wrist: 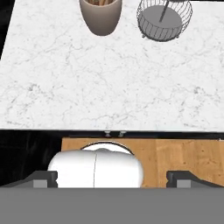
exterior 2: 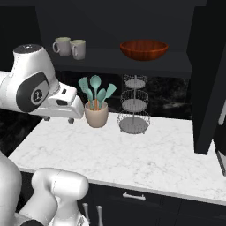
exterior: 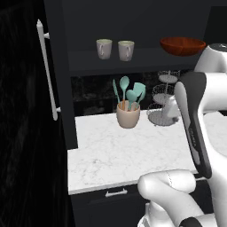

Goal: Gather all objects into one cabinet and sort the glasses and bowls to opposite sides.

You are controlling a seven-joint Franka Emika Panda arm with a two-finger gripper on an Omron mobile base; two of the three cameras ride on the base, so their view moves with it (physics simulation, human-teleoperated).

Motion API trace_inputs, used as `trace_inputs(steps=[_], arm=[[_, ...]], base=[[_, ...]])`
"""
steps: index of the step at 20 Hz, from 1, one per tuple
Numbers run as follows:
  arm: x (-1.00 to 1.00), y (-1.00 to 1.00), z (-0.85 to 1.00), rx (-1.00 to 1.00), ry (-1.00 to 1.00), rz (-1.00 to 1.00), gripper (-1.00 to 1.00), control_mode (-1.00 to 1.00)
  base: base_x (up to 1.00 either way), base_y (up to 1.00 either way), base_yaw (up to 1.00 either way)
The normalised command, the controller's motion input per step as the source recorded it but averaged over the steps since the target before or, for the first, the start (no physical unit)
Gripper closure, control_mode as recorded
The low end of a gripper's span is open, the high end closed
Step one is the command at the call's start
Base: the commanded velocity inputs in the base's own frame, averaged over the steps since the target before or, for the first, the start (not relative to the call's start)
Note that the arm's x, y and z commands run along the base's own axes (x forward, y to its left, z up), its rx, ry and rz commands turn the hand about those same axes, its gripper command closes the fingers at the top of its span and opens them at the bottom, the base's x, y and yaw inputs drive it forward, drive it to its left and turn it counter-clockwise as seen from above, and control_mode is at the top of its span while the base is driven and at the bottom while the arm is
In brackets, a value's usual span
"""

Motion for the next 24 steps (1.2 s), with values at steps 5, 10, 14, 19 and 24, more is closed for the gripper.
trace_inputs(steps=[5, 10, 14, 19, 24], arm=[[-0.11, 0.09, 0.24, -0.04, 0.00, -0.08, -1.00, -1.00], [-0.13, 0.01, 0.00, 0.00, 0.00, -0.07, -1.00, -1.00], [-0.20, 0.09, 0.00, 0.00, 0.00, -0.07, -1.00, -1.00], [-0.20, 0.02, -0.04, 0.02, 0.00, -0.03, -1.00, -1.00], [-0.23, 0.00, -0.16, 0.00, 0.00, 0.00, -1.00, -1.00]], base=[[0.00, 0.00, 0.00], [0.00, 0.00, 0.00], [0.00, 0.00, 0.00], [0.00, 0.00, 0.00], [0.00, 0.00, 0.00]])
